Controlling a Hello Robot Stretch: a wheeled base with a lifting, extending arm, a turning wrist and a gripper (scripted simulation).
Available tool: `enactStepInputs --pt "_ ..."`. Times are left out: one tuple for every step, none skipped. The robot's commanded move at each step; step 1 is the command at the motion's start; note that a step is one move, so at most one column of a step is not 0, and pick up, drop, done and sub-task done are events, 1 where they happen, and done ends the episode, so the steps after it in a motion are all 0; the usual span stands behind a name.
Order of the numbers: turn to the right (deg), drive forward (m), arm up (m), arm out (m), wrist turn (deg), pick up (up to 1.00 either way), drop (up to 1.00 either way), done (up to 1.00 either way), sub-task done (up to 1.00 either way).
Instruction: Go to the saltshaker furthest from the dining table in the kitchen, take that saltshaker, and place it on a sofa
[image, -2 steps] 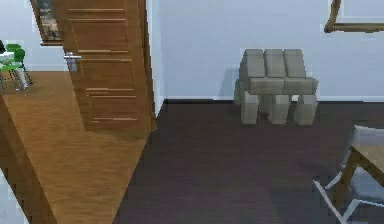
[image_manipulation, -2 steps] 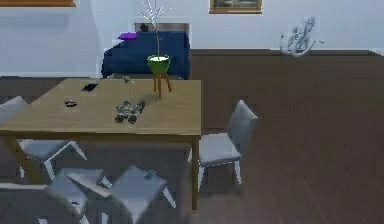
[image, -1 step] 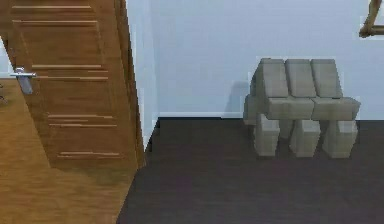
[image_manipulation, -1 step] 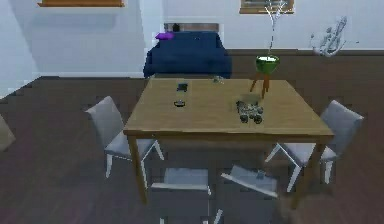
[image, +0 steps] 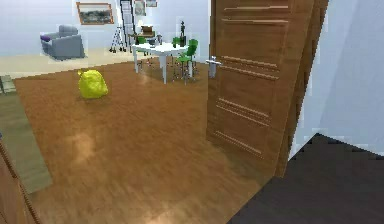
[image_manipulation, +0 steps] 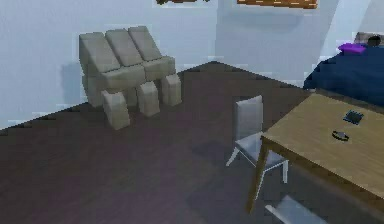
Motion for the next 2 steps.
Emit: enactStepInputs --pt "0.0 0.6 0.0 0.0 0.0 0.0 0.0 0.0 0.0" --pt "-15.0 0.0 0.0 0.0 0.0 0.0 0.0 0.0 0.0"
